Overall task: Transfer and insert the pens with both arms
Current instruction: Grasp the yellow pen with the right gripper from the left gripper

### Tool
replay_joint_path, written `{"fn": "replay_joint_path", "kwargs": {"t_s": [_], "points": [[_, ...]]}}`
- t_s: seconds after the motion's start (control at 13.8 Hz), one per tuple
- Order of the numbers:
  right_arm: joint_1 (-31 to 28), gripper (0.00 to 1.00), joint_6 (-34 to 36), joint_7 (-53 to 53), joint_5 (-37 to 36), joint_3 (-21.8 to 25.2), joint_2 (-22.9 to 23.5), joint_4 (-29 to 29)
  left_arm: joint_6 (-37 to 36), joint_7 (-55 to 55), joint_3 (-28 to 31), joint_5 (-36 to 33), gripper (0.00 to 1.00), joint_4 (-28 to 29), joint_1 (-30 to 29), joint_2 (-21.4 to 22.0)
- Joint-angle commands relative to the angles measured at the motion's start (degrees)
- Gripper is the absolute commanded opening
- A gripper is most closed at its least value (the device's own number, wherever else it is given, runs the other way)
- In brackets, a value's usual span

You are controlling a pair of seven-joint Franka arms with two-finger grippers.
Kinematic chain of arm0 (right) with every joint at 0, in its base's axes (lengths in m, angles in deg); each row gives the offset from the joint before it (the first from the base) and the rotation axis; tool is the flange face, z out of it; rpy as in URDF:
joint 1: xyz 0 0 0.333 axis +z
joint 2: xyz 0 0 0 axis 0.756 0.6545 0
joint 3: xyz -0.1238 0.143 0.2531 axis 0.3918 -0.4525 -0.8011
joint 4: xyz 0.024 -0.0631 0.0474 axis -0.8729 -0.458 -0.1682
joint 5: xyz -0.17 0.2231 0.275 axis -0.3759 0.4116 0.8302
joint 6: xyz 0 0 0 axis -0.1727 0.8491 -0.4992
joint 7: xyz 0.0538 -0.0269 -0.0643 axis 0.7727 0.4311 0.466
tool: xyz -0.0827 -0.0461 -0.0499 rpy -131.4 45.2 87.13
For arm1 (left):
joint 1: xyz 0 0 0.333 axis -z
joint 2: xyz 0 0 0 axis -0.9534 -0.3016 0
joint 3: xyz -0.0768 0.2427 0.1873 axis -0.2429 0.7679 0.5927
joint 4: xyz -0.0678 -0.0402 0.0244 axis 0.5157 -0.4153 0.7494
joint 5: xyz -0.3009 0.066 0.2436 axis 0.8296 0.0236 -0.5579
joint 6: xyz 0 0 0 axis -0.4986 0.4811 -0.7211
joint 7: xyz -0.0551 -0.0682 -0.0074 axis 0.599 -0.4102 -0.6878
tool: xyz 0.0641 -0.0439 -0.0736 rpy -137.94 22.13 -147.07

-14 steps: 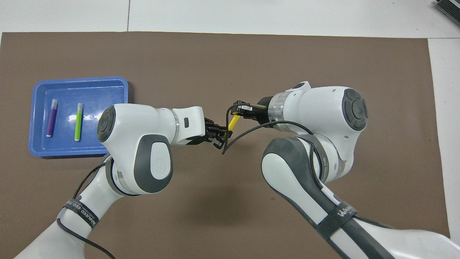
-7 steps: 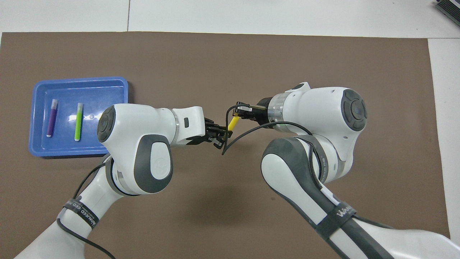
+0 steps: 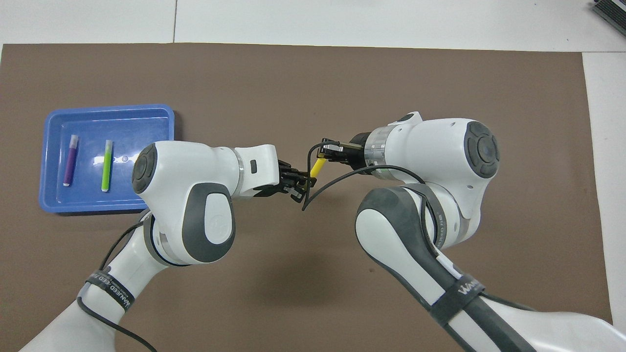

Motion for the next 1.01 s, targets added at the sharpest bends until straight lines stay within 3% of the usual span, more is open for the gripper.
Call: {"fn": "replay_joint_path", "kwargs": {"t_s": [0.0,0.65,0.8,0.94], "points": [[-0.4,0.29,-0.6,0.7,-0.4,-0.3,-0.4,-0.8,1.1,-0.4,0.8,1.2,0.0,1.5,1.2,1.5],[-0.4,0.11,-1.1,1.0,-0.4,-0.3,-0.3,-0.8,1.1,-3.6,0.8,1.1,0.0,1.2,1.2,1.6],[-0.4,0.0,-1.1,1.2,-0.4,-0.3,-0.3,-0.8,1.2,-3.6,0.8,1.1,0.0,1.2,1.2,1.6],[-0.4,0.0,-1.1,1.3,-0.4,-0.3,-0.3,-0.8,1.2,-3.5,0.8,1.1,0.0,1.2,1.2,1.6]]}}
